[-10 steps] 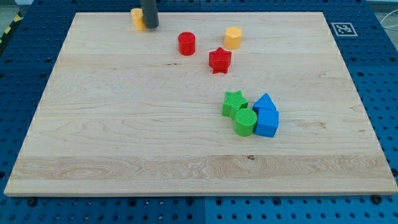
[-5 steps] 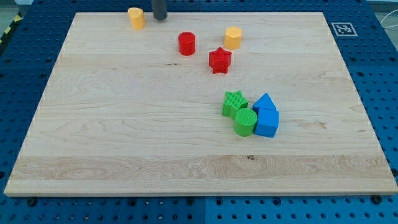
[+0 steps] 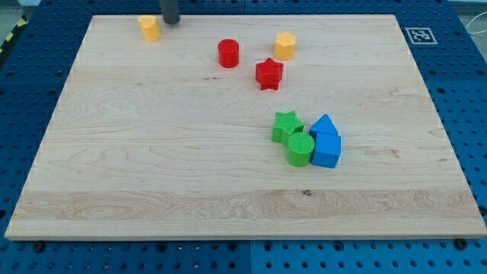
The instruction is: Slide the yellow heart towards the top left
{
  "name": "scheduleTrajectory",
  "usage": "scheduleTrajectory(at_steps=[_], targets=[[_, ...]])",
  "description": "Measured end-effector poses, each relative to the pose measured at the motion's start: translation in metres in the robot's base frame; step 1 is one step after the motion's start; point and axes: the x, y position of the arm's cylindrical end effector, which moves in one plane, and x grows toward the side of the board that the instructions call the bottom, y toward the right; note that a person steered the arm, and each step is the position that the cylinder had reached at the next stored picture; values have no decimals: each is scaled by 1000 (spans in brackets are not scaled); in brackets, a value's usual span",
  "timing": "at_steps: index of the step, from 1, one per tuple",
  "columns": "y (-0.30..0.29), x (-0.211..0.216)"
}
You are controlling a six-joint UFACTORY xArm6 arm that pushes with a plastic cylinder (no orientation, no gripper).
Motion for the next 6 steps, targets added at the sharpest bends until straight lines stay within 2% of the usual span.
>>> scheduleTrajectory(at_steps=[1, 3, 6], targets=[[19, 13], [14, 54], [-63, 53]])
